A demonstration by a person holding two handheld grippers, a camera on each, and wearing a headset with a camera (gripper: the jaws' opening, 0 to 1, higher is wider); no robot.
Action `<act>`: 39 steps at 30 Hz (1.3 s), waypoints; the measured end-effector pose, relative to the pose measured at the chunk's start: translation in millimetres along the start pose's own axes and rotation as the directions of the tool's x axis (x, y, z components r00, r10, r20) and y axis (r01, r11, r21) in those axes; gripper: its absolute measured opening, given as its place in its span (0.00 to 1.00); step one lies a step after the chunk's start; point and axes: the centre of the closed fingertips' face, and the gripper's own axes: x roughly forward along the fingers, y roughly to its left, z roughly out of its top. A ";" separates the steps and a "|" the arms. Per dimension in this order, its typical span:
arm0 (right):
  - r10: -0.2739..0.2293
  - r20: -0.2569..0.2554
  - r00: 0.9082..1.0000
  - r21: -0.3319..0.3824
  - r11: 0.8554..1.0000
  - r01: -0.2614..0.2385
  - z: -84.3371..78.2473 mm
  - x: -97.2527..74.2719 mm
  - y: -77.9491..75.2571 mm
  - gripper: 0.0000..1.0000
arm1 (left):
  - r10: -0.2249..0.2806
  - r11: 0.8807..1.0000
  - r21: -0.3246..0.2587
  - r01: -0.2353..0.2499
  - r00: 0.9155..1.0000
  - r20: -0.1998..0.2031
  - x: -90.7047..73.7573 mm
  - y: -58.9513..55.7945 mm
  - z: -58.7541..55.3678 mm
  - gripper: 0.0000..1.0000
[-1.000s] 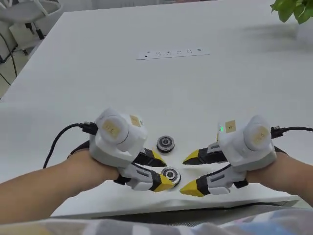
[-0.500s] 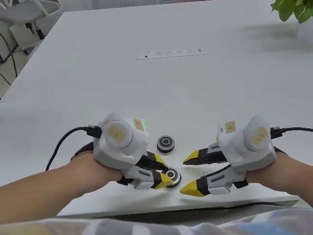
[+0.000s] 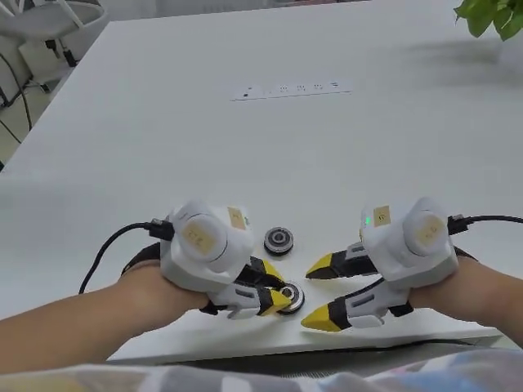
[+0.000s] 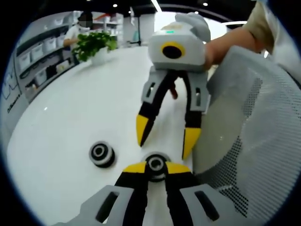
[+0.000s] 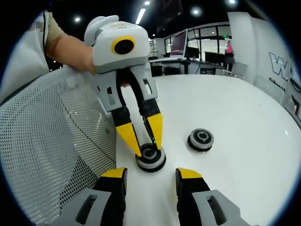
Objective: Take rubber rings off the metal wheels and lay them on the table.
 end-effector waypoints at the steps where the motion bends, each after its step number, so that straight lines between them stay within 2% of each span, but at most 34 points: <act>1: 0.003 0.004 1.000 0.002 1.000 -0.003 1.0 0.5 0.3 0.39 | 0.002 1.000 0.001 -0.002 1.000 0.001 0.0 -0.1 -0.1 0.14; 6: 0.018 0.019 1.000 -0.002 1.000 -0.018 4.7 3.6 2.3 0.38 | 0.011 1.000 0.001 -0.011 1.000 0.003 0.2 0.4 0.0 0.14; 12: 0.033 0.011 0.999 -0.004 0.999 -0.033 2.0 8.8 2.5 0.34 | 0.022 1.000 -0.012 -0.022 1.000 0.006 0.4 0.5 0.0 0.14; 17: 0.033 0.052 0.998 0.053 0.998 -0.035 7.0 11.1 0.4 0.33 | 0.026 1.000 -0.016 -0.026 1.000 0.012 0.4 0.5 0.0 0.14; 25: 0.032 0.084 0.996 0.114 0.993 -0.041 7.5 13.0 -1.1 0.28 | 0.028 0.999 -0.021 -0.028 1.000 0.014 0.2 0.6 0.0 0.14; 33: 0.031 0.096 0.995 0.102 0.994 -0.041 8.2 9.8 0.8 0.24 | 0.028 0.999 -0.024 -0.027 0.999 0.019 0.1 0.8 -0.1 0.14; 39: 0.025 0.086 0.996 0.076 0.997 -0.032 5.6 8.3 -0.4 0.23 | 0.027 0.999 -0.024 -0.027 0.999 0.022 0.1 0.7 -0.1 0.14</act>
